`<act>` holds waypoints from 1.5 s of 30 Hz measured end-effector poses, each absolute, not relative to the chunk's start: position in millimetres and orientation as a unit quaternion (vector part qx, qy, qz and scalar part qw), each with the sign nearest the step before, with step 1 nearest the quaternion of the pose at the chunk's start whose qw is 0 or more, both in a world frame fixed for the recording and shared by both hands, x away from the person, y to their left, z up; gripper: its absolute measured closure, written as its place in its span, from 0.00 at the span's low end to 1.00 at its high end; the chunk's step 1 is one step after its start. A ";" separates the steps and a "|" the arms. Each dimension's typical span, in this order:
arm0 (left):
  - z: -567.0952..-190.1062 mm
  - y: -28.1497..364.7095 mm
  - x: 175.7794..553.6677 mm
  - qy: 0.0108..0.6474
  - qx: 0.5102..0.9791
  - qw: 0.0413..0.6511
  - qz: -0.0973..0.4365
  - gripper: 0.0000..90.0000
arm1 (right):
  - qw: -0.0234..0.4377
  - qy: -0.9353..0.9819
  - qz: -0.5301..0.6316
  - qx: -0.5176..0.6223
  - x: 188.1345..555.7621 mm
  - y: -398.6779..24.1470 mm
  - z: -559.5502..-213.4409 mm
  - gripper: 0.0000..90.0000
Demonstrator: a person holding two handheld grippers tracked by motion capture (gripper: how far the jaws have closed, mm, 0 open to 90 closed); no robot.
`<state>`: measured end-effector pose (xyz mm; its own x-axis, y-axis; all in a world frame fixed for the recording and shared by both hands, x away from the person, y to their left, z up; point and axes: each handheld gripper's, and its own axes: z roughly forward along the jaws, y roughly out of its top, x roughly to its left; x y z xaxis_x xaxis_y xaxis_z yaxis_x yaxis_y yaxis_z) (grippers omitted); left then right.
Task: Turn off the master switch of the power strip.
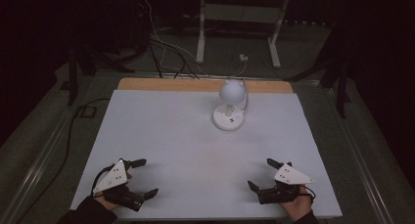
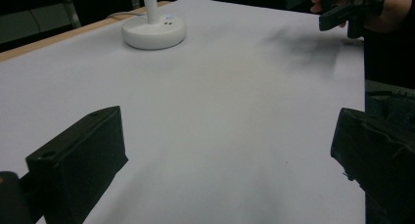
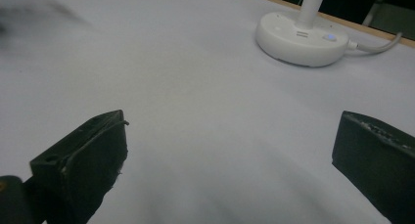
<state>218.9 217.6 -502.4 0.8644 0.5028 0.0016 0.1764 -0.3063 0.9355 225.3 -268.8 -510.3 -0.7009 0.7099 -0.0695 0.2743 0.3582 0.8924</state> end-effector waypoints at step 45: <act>-502.5 213.4 219.6 0.209 0.800 0.545 0.139 0.00 | 0.210 0.796 0.457 0.336 222.1 -253.7 -483.4 0.00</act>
<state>219.6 213.4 -502.5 0.8740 0.4860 -0.0044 0.1821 -0.3192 0.9300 222.1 -253.7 -483.4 -0.6860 0.7270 -0.0279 0.3423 0.3564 0.8694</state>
